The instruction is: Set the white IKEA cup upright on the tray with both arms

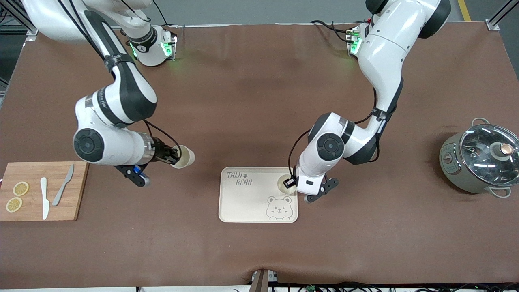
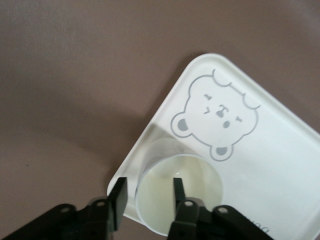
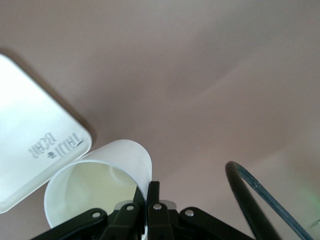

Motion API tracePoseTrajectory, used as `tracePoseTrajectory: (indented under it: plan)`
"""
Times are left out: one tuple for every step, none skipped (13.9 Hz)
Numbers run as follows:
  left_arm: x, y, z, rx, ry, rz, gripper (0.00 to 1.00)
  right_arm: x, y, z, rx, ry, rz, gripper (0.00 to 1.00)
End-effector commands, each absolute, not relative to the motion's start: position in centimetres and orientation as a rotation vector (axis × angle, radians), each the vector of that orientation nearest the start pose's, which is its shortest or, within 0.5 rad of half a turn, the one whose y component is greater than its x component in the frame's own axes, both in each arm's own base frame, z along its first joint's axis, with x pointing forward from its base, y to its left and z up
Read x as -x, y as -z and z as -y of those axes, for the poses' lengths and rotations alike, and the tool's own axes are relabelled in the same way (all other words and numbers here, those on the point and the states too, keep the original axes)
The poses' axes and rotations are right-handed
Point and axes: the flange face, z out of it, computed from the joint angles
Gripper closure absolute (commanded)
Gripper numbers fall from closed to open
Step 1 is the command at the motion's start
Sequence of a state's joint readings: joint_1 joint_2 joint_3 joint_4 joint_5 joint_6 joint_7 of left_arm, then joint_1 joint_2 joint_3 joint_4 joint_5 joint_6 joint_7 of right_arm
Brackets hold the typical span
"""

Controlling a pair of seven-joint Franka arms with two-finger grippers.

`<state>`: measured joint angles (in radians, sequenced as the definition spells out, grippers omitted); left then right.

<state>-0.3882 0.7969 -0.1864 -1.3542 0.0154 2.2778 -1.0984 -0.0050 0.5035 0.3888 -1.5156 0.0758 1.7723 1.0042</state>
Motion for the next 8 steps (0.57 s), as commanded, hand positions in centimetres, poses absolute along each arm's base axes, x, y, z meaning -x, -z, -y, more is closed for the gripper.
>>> tracePoseTrajectory:
  plan:
    - [-65.8, -30.4, 36.8, 3.195, 0.076, 0.981, 0.0, -64.0, -36.8, -25.1, 2.796, -0.55, -1.07, 1.0]
    - [-66.3, -32.0, 35.9, 3.195, 0.124, 0.981, 0.0, -64.1, -36.3, -26.6, 2.786, -0.561, -1.088, 1.0]
    - [-66.8, -33.2, 35.1, 3.192, 0.164, 0.98, 0.0, -64.4, -36.1, -28.2, 2.772, -0.552, -1.112, 1.0]
    - [-67.1, -33.4, 34.5, 3.19, 0.169, 0.994, 0.0, -64.8, -35.7, -29.0, 2.752, -0.552, -1.136, 1.0]
    - [-67.4, -35.1, 33.8, 3.196, 0.204, 1.009, 0.0, -64.9, -35.5, -29.7, 2.741, -0.535, -1.14, 1.0]
    - [-67.8, -36.3, 33.0, 3.196, 0.234, 1.02, 0.0, -65.1, -35.3, -30.1, 2.726, -0.509, -1.137, 1.0]
    - [-67.9, -37.4, 32.2, 3.198, 0.261, 1.004, 0.0, -65.2, -34.5, -30.7, 2.718, -0.496, -1.134, 1.0]
    - [-67.9, -38.4, 31.7, 3.204, 0.278, 0.978, 0.0, -65.2, -34.0, -31.7, 2.708, -0.468, -1.122, 1.0]
